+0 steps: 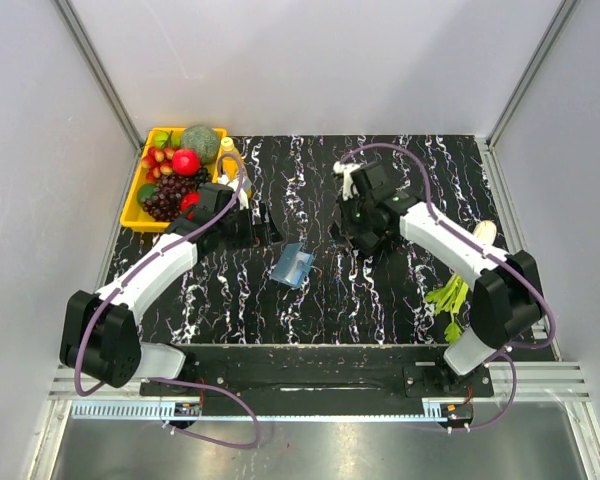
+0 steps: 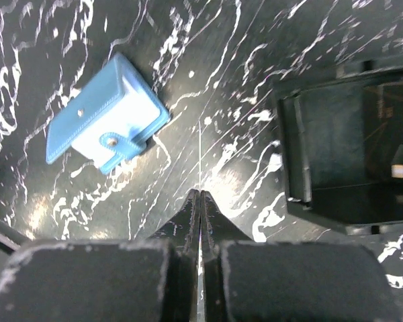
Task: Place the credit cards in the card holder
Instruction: Pick up the credit card from the storage box, then insert the credit card into the card holder.
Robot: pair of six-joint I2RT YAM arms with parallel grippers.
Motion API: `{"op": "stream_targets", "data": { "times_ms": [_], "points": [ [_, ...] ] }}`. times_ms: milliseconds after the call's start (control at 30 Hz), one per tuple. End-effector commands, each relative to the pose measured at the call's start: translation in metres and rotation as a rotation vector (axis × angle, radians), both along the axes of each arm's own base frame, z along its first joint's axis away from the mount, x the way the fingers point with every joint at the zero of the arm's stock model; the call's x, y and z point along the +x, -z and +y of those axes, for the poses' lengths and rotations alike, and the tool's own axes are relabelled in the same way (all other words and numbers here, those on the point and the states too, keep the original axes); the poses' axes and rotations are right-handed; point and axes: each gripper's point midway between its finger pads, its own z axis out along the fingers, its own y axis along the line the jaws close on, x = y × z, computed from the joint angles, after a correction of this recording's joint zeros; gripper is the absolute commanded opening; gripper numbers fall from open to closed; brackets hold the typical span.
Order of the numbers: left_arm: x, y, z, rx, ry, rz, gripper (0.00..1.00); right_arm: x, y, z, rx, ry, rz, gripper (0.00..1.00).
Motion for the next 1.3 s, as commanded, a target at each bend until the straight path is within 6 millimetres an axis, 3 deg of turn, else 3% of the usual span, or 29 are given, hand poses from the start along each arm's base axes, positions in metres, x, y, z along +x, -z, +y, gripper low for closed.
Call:
{"op": "stream_targets", "data": {
  "times_ms": [0,467,1267],
  "points": [
    [0.014,-0.029,-0.003,-0.027,-0.023,-0.082,0.96,-0.016,0.028,-0.006,-0.12,-0.001,0.024,0.0],
    [0.016,-0.022,-0.001,-0.019,-0.05,-0.062,0.96,-0.023,0.081,-0.006,-0.248,0.013,0.05,0.0],
    [0.019,-0.017,-0.001,-0.016,-0.059,-0.042,0.96,-0.037,0.113,-0.006,-0.309,-0.02,0.088,0.04]
  ]
}}
